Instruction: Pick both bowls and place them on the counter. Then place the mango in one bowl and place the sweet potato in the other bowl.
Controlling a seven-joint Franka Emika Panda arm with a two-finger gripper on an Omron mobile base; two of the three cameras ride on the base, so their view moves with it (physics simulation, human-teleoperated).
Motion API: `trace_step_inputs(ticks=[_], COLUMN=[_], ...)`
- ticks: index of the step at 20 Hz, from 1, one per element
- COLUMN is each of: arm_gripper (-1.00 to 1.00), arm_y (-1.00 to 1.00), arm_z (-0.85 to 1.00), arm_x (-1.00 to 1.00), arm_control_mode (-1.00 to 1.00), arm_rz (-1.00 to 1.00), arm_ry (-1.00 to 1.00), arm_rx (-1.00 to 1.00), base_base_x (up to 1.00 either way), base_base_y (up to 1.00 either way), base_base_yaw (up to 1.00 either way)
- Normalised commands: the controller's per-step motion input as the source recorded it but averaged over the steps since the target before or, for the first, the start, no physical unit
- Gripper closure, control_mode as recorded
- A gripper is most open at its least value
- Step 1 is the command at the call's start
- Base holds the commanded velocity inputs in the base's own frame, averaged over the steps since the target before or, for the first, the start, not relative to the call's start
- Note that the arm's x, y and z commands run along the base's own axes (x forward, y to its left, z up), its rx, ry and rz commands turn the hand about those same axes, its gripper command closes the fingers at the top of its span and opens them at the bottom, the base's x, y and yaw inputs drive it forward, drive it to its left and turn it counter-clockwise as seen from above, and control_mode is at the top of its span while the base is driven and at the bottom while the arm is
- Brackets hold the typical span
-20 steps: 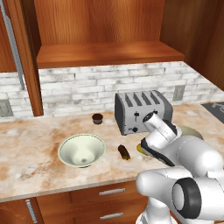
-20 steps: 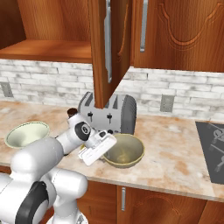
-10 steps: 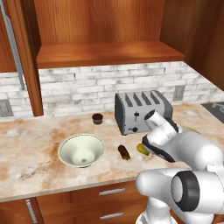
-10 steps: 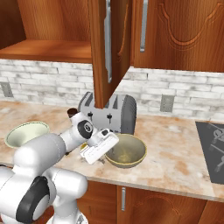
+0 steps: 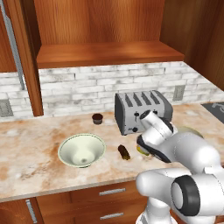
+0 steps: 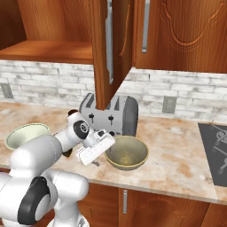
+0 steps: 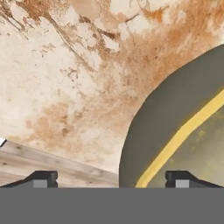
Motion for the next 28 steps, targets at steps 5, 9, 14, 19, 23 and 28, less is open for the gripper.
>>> trace_step_inputs(ticks=[5, 9, 14, 19, 23, 28], arm_gripper=[-1.0, -1.0, -1.0, -1.0, -1.0, -1.0], arm_y=[0.13, 0.35, 0.56, 0.4, 0.27, 0.12], arm_z=[0.24, 0.06, -0.07, -0.05, 0.0, -0.02], arm_x=[-0.08, 0.0, -0.06, 0.05, 0.15, 0.37], arm_control_mode=[-1.0, -1.0, -1.0, -1.0, -1.0, -1.0], arm_rz=[0.0, 0.0, 0.02, 0.01, 0.0, -0.06], arm_ry=[-0.03, -0.01, -0.01, -0.04, -0.02, -0.02], arm_rx=[0.05, 0.2, 0.16, 0.1, 0.09, 0.08], base_base_x=[0.0, 0.0, 0.0, 0.0, 0.0, 0.0], base_base_y=[0.0, 0.0, 0.0, 0.0, 0.0, 0.0], base_base_yaw=[0.0, 0.0, 0.0, 0.0, 0.0, 0.0])
